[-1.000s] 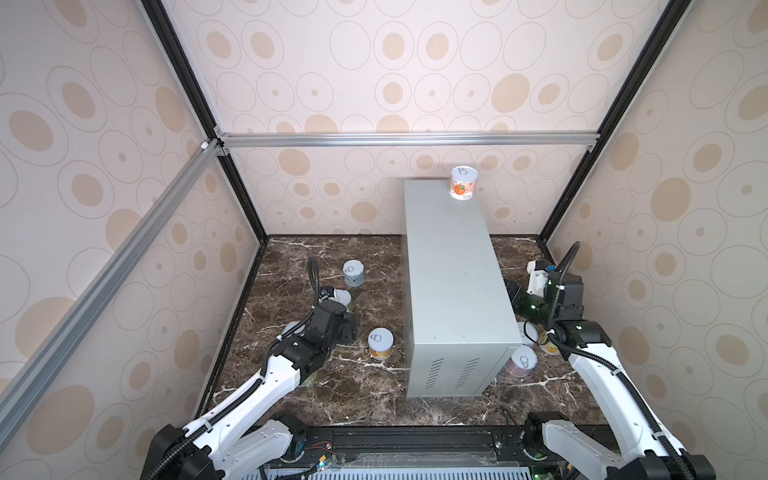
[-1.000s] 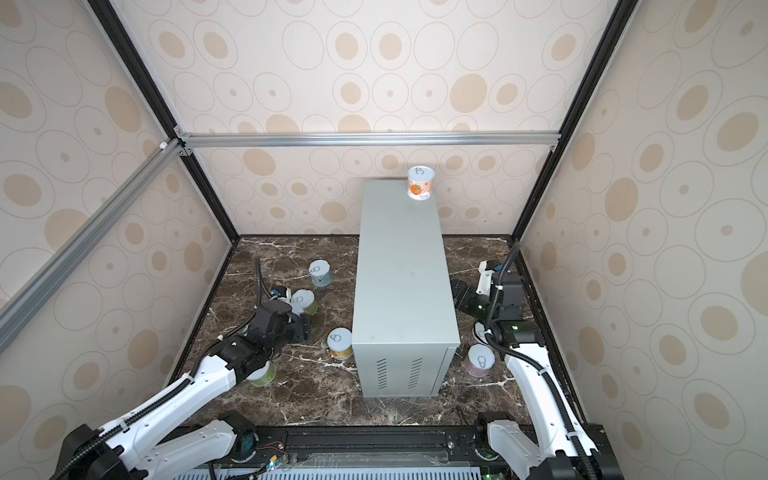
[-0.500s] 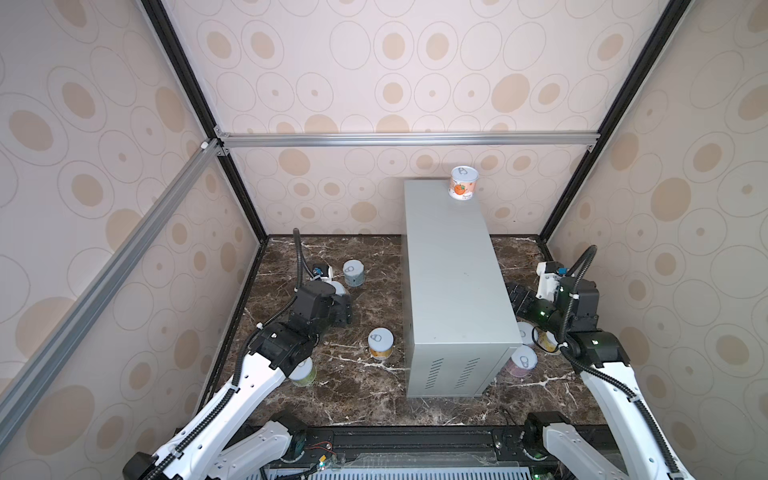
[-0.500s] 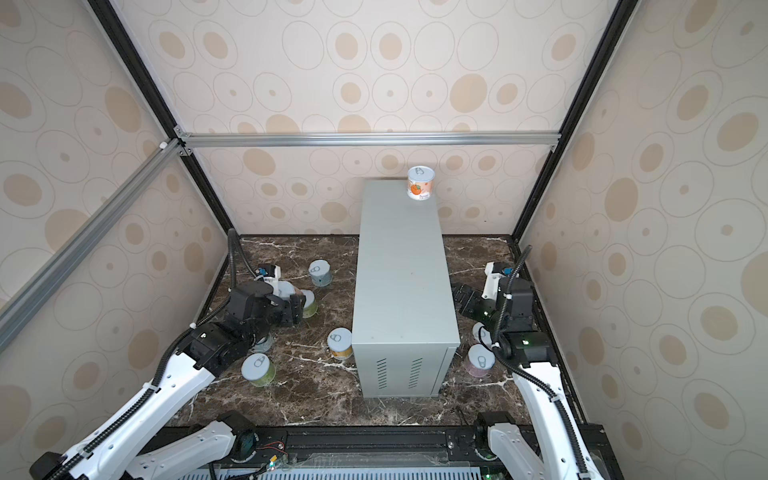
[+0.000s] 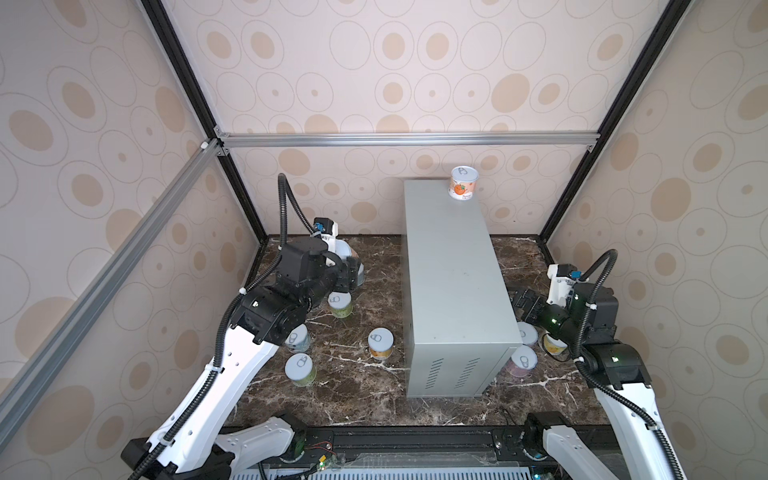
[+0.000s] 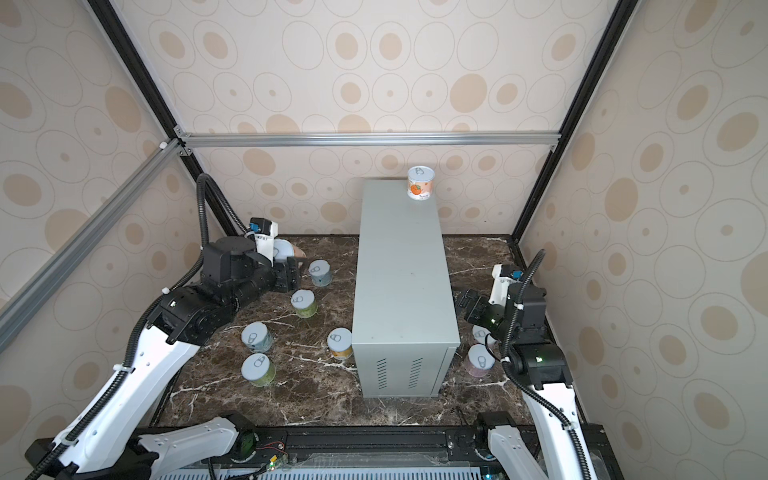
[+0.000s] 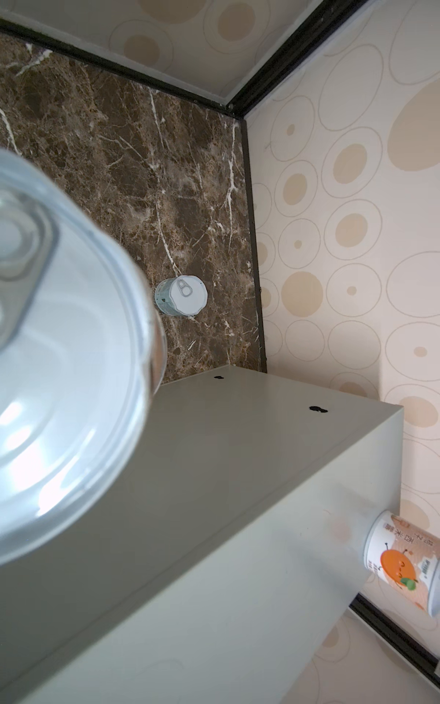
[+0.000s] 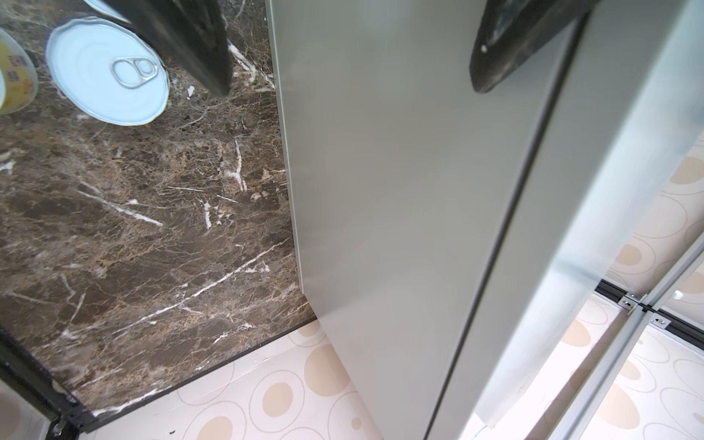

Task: Place and organize the canned foods onto the counter
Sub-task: 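Carry the held orange-labelled can up over the cabinet top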

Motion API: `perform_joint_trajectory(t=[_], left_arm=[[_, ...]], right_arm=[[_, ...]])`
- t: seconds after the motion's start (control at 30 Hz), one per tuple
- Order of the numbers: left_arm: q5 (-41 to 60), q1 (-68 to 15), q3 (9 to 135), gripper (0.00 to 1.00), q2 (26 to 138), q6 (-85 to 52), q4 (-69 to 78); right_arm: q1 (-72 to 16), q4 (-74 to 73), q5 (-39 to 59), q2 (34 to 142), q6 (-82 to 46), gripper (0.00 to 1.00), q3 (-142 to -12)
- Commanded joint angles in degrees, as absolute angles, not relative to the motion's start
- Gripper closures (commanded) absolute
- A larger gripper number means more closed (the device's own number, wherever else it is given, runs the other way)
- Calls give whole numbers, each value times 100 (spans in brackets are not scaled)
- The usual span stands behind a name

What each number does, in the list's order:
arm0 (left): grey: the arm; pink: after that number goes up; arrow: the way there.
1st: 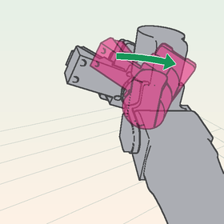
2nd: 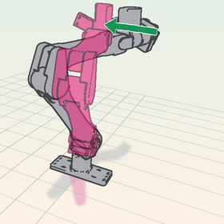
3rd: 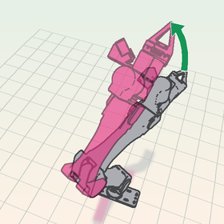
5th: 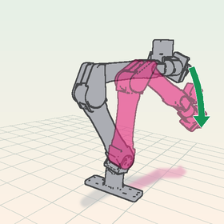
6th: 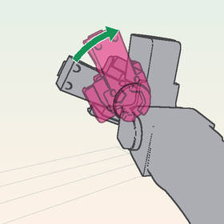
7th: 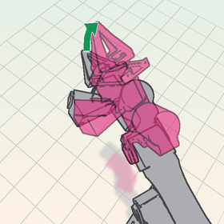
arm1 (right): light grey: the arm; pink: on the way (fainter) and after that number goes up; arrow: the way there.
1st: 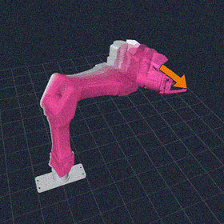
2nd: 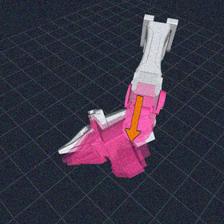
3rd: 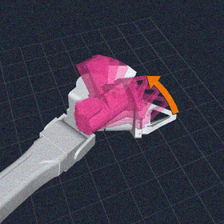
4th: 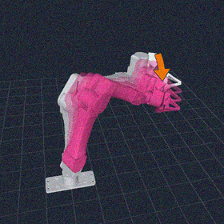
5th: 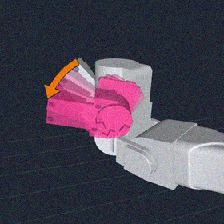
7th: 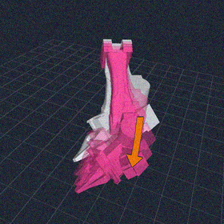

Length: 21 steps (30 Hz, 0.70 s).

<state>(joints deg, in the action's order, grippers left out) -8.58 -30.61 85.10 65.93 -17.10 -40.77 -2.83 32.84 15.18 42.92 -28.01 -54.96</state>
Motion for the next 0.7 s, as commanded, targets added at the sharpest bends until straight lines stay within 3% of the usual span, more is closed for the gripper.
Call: perform_joint_trajectory(t=[0.0, 0.67], left_arm=[[-758, -3125, 9229, 46, 6814, -1311, -4188], [-764, -3893, 12347, 46, 9263, -912, -4788]], right_arm=[[-327, 3567, 1553, 4306, -2682, 0, -5733], [-498, 3670, 1605, 4757, -2391, 0, -5998]])
